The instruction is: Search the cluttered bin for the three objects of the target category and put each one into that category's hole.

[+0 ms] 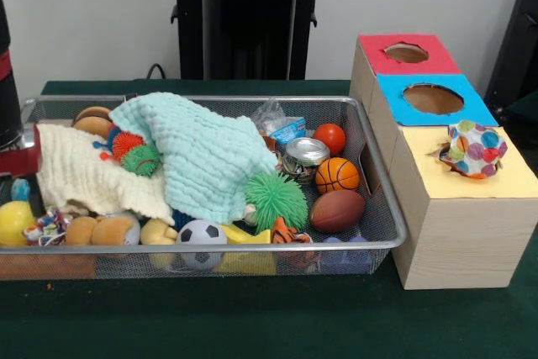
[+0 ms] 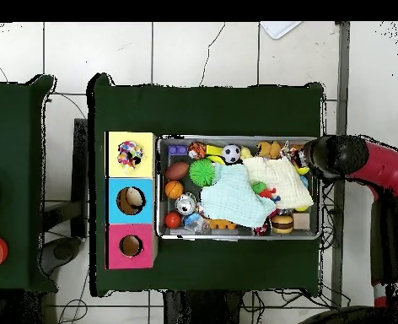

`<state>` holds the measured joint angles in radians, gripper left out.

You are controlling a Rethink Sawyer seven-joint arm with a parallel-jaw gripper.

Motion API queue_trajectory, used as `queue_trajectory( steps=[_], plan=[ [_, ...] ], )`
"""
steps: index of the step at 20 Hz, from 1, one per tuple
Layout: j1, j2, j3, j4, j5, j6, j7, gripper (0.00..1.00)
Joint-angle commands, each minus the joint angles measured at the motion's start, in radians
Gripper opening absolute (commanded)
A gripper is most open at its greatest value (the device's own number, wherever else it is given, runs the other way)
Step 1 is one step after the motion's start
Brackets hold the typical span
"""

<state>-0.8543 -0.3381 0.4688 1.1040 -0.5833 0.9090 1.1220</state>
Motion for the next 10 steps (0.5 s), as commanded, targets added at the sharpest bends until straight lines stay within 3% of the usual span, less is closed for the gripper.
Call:
queue_trajectory(
  steps=[1, 10],
  plan=[
    [0.018, -0.012, -0.001, 0.164, 0.010, 0.120, -0.139, 1.00],
    [-0.011, 0.027, 0.013, 0.173, -0.002, 0.044, -0.140, 1.00]
  ],
)
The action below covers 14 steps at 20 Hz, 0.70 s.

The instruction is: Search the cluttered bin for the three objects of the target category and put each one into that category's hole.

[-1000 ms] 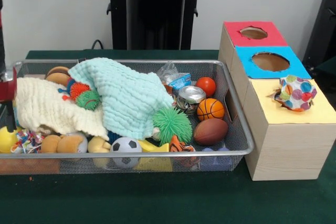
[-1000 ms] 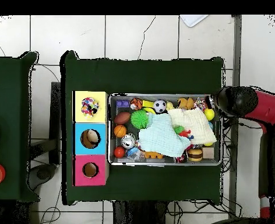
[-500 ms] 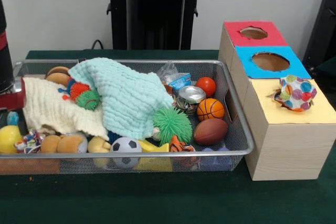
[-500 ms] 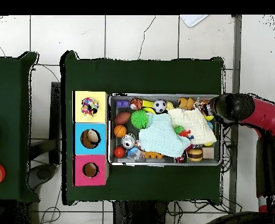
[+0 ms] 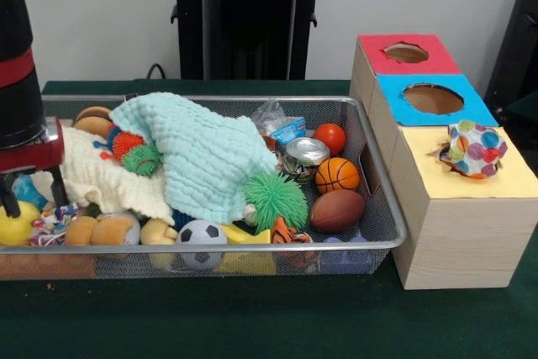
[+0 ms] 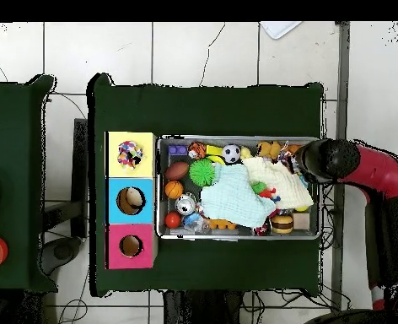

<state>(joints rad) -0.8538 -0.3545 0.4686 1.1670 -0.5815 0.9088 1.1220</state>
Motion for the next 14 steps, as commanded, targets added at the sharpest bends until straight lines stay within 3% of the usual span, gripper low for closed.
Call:
queue_trajectory(
  steps=[1, 4, 14],
  plan=[
    [-0.014, 0.036, 0.020, 0.118, 0.005, 0.048, -0.140, 1.00],
    [-0.018, 0.033, 0.041, 0.132, 0.024, 0.043, -0.140, 1.00],
    [-0.001, 0.164, 0.077, 0.068, 0.023, -0.084, -0.107, 1.00]
  ],
)
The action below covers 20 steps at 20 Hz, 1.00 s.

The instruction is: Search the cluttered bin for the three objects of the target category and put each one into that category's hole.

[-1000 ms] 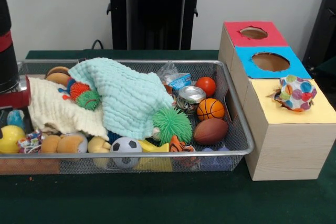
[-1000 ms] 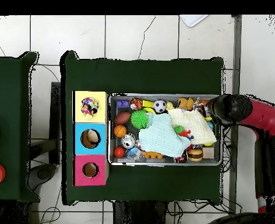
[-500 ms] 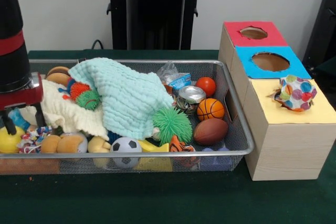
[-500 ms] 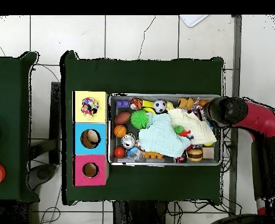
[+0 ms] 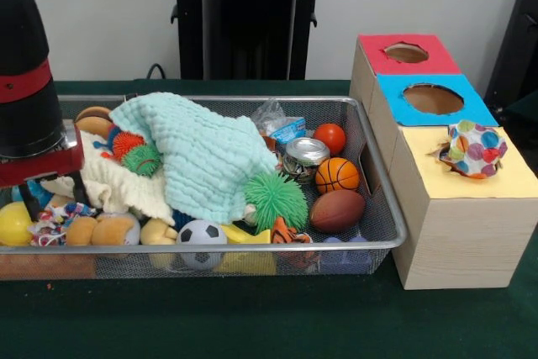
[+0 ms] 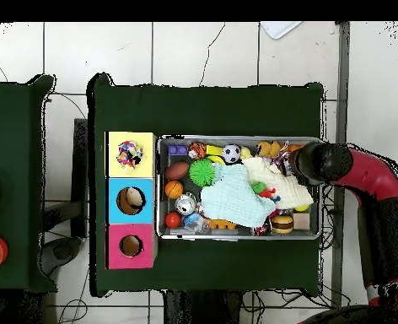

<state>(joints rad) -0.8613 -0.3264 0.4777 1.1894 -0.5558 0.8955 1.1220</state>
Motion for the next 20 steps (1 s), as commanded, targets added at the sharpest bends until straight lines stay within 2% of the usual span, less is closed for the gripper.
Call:
queue_trajectory(
  steps=[1, 5, 6, 8, 12, 15, 17, 20],
  plan=[
    [0.011, 0.141, 0.069, 0.040, -0.004, -0.078, -0.105, 1.00],
    [0.019, 0.138, 0.065, 0.042, -0.015, -0.101, -0.108, 1.00],
    [0.021, 0.137, 0.063, 0.041, -0.017, -0.105, -0.105, 0.00],
    [0.019, 0.134, 0.067, 0.044, -0.019, -0.122, -0.107, 0.00],
    [0.032, 0.084, 0.059, 0.066, -0.021, -0.115, -0.087, 0.00],
    [0.044, 0.001, 0.041, 0.117, -0.017, -0.090, -0.057, 0.00],
    [0.060, -0.104, 0.028, 0.167, 0.008, -0.017, -0.034, 0.00],
    [0.124, -0.244, -0.014, 0.165, 0.050, 0.210, -0.019, 0.00]
  ],
)
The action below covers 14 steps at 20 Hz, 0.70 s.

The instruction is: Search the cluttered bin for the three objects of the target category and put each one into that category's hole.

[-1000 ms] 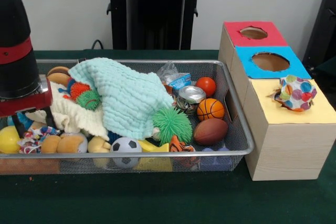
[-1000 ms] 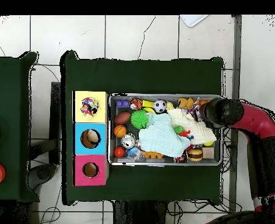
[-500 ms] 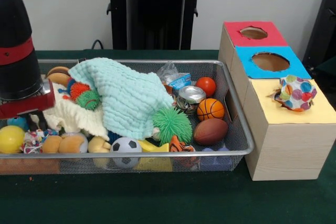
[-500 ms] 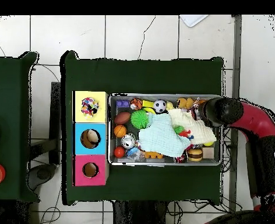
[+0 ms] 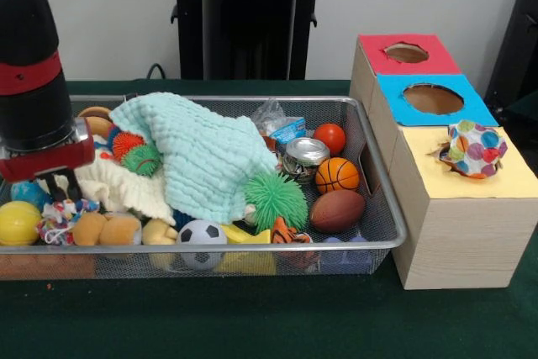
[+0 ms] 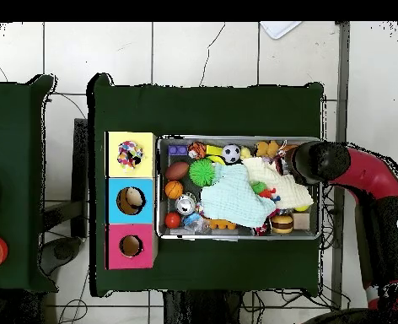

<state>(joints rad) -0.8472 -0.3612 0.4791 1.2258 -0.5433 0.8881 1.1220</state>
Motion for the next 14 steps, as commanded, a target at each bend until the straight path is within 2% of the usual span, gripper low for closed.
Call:
queue_trajectory(
  steps=[1, 3, 5, 8, 14],
  plan=[
    [0.131, -0.232, -0.027, 0.115, 0.047, 0.275, -0.013, 0.00],
    [0.157, -0.257, -0.043, 0.101, 0.062, 0.346, -0.002, 0.00],
    [0.168, -0.262, -0.046, 0.103, 0.072, 0.352, 0.015, 0.00],
    [0.172, -0.256, -0.042, 0.132, 0.087, 0.297, 0.055, 0.00],
    [0.182, -0.330, -0.064, 0.293, 0.141, 0.174, 0.145, 0.00]
  ],
)
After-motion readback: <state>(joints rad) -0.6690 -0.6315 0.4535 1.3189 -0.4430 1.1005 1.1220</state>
